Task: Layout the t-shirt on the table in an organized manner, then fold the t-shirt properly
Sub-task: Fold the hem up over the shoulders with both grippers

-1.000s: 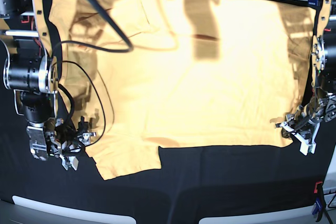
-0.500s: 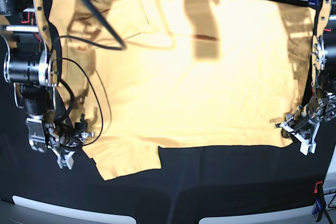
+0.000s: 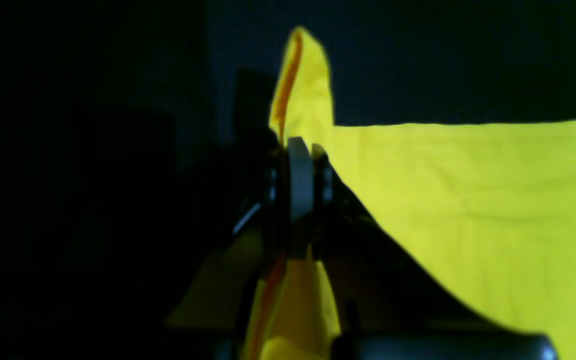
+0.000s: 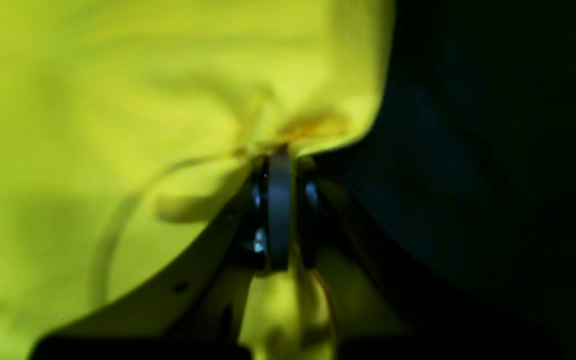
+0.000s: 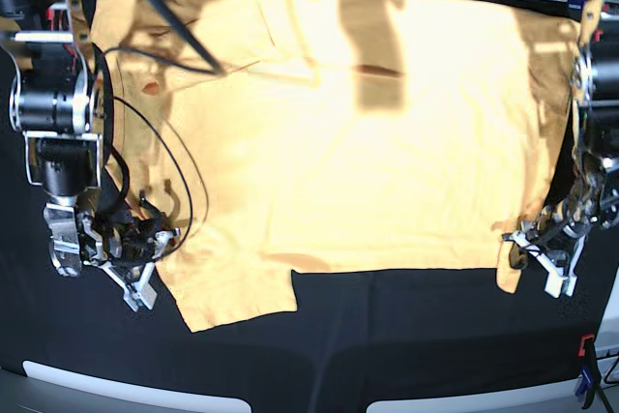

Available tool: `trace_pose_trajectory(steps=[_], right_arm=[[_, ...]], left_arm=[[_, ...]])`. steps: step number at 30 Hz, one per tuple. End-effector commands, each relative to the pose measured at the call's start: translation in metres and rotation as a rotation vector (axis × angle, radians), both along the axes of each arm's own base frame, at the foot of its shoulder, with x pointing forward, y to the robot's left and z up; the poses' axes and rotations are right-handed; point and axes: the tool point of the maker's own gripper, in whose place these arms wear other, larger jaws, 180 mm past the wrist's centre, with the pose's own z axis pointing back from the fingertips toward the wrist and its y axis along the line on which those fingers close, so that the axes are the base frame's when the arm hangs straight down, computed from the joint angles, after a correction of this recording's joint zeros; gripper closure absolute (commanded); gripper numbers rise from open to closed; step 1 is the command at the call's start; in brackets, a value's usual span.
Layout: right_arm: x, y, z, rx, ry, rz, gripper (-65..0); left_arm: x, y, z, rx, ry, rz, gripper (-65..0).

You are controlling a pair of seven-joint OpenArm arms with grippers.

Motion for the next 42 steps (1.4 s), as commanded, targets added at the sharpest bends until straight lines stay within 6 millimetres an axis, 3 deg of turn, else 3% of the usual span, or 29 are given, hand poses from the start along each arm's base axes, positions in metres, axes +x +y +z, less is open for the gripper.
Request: trace_pose_trajectory(steps=[1, 4, 10, 14, 26, 30, 36, 42], right_arm=[[0.019, -0.003, 0.028, 0.009, -0.078, -0.002, 0.0], [0.010, -0.003, 0.031, 0.006, -0.106, 0.019, 0.0], [-0.023, -0.008, 0.033, -0.029, -0.129, 0.075, 0.0], [-0.047, -0.012, 0.034, -0.044, -0.135, 0.093, 0.0], [-0.105, -0.047, 0.060, -0.081, -0.250, 0.017, 0.0], [-0.128, -0.053, 0.067, -0.076, -0.269, -0.005, 0.0], [-0.163, -0.066, 0.075, -0.047, -0.288, -0.061, 0.0], [-0.199, -0.077, 0.071, -0.068, -0.256, -0.081, 0.0]], left_arm=[[0.010, 0.011, 0.021, 0.016, -0.067, 0.020, 0.0], [0.000, 0.015, 0.023, 0.023, -0.097, 0.055, 0.0], [-0.020, 0.035, 0.057, -0.028, -0.196, 0.127, 0.0], [-0.035, 0.040, 0.065, 0.003, -0.191, 0.118, 0.0], [-0.087, 0.036, 0.039, 0.066, -0.126, 0.073, 0.0], [-0.104, 0.036, 0.045, 0.073, -0.144, 0.075, 0.0], [-0.137, 0.062, 0.062, 0.067, -0.180, 0.175, 0.0], [-0.174, 0.057, 0.050, 0.074, -0.134, 0.152, 0.0]])
